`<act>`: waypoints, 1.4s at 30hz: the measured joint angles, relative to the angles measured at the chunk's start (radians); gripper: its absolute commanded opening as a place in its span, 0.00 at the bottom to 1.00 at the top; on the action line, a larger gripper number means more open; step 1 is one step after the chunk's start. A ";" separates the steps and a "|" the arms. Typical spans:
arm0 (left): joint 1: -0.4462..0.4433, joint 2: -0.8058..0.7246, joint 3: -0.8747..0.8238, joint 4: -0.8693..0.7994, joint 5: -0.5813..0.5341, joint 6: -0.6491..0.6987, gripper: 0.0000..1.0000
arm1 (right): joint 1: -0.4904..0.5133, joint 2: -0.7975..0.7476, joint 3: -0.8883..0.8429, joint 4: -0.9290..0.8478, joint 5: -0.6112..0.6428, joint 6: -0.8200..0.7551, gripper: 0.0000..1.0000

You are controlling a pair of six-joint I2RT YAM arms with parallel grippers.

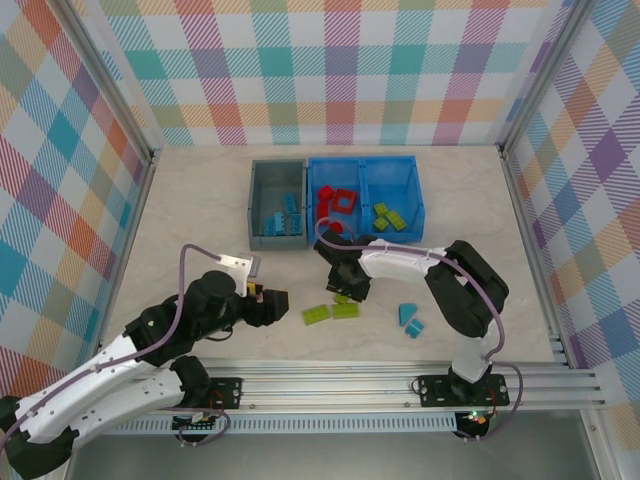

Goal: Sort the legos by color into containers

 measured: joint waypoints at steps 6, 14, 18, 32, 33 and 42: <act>0.000 0.035 0.039 0.029 0.016 0.005 0.80 | 0.000 -0.067 -0.003 -0.002 0.059 -0.024 0.30; -0.015 0.259 0.213 0.146 0.045 0.052 0.80 | -0.160 -0.341 0.052 -0.096 0.163 -0.266 0.30; -0.055 0.397 0.276 0.227 0.032 0.087 0.80 | -0.352 -0.288 0.203 -0.121 0.146 -0.465 0.29; -0.217 0.731 0.446 0.384 -0.197 0.224 0.79 | -0.537 0.459 0.974 -0.340 0.189 -0.768 0.33; -0.217 0.738 0.449 0.384 -0.202 0.230 0.79 | -0.540 0.495 1.017 -0.360 0.193 -0.772 0.34; -0.217 0.752 0.452 0.383 -0.211 0.238 0.79 | -0.537 0.606 1.134 -0.457 0.225 -0.784 0.62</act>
